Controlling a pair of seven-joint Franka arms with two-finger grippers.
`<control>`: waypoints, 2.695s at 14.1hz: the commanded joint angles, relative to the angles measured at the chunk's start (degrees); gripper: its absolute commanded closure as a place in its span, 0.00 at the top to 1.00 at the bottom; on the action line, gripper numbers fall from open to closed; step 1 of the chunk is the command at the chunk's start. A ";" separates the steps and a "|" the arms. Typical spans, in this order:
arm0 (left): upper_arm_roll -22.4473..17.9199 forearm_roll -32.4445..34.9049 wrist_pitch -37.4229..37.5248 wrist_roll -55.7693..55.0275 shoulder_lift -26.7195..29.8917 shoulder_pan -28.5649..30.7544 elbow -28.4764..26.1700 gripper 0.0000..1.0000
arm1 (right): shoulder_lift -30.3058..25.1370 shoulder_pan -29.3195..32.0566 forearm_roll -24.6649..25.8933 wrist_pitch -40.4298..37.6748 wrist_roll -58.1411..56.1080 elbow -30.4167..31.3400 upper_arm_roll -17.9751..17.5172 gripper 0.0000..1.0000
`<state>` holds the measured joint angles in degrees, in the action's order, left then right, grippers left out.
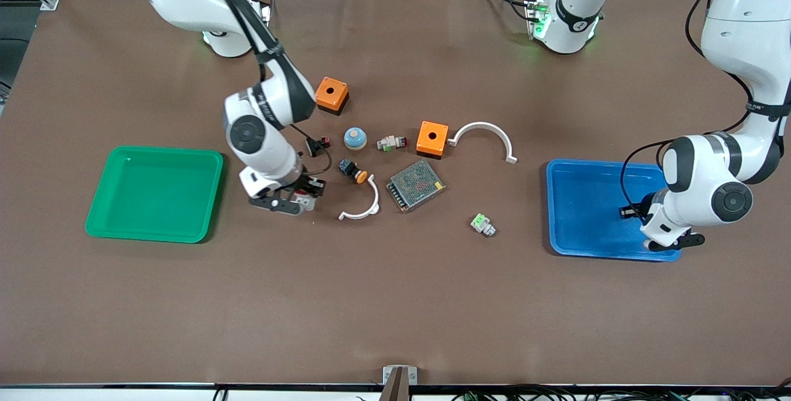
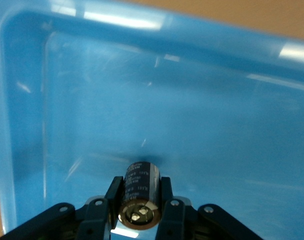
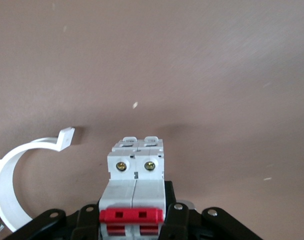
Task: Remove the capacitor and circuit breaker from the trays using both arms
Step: 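Carry the breaker toward the table center while the left gripper lifts the capacitor, then set the breaker on the table while the left gripper carries the capacitor, then lower the capacitor beside the white clip while the right gripper withdraws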
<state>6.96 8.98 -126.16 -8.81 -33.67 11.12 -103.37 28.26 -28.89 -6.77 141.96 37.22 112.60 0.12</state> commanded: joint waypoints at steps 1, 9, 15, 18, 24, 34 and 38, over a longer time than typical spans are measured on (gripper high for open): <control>3.40 -2.90 1.69 -2.33 4.92 0.04 -1.05 0.00 | 2.23 -1.87 -0.53 -0.55 1.63 -2.83 0.85 0.01; 17.28 -4.76 1.98 -21.48 5.28 -0.31 -3.41 0.00 | 4.52 -2.32 0.00 -0.46 1.63 -3.00 0.94 0.10; 22.58 -4.76 -4.53 -33.88 4.14 -2.32 -9.48 0.00 | 3.73 0.22 -0.53 -12.08 1.19 -13.42 1.11 1.00; 22.58 -4.76 -7.96 -39.25 2.21 -5.66 -11.15 0.01 | 3.99 3.39 0.00 -29.33 -0.12 -27.57 1.11 1.00; 22.40 -4.23 -8.84 -43.39 -0.52 -8.31 -10.80 0.57 | -0.65 13.92 3.24 -42.97 -18.64 -31.92 1.38 1.00; 22.14 1.80 18.98 -39.54 3.70 -1.90 19.74 1.00 | -12.88 25.28 8.96 -50.02 -35.73 -23.91 1.46 1.00; 22.31 4.99 26.57 -36.82 10.44 1.96 23.74 1.00 | -12.18 28.44 9.93 -53.45 -36.07 -31.91 1.38 1.00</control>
<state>28.96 12.49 -101.68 -47.43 -26.66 11.45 -80.17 16.59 -2.65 1.83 90.13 1.91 83.22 2.67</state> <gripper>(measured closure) 0.000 0.000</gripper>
